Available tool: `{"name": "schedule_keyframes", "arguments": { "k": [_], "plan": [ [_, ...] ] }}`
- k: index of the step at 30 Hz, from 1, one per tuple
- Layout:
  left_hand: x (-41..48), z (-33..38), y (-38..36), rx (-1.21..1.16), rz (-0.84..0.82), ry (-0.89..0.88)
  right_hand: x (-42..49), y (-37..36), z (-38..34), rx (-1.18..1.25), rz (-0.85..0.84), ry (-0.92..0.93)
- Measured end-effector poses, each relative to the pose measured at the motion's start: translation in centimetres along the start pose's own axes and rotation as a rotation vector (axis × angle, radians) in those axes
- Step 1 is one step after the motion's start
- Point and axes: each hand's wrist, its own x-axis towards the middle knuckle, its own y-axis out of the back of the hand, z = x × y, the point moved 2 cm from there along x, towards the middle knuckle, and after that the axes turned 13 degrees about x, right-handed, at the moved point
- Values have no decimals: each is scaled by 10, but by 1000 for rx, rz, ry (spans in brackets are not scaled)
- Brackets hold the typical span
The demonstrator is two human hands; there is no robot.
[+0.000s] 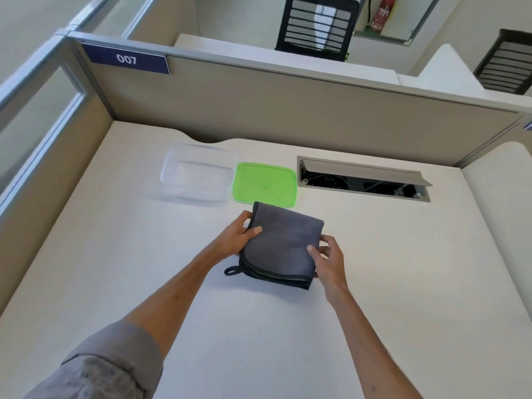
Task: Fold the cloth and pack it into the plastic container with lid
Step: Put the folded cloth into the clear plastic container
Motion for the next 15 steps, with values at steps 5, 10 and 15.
{"name": "schedule_keyframes", "arguments": {
  "k": [5,10,15],
  "plan": [
    [-4,8,67,2,55,-61,9,-49,-43,55,-58,97],
    [-2,11,146,5,149,-77,28,-119,-88,76,-152,143],
    [12,7,223,10,252,-59,55,-195,-128,56,-220,172]
  ]
}}
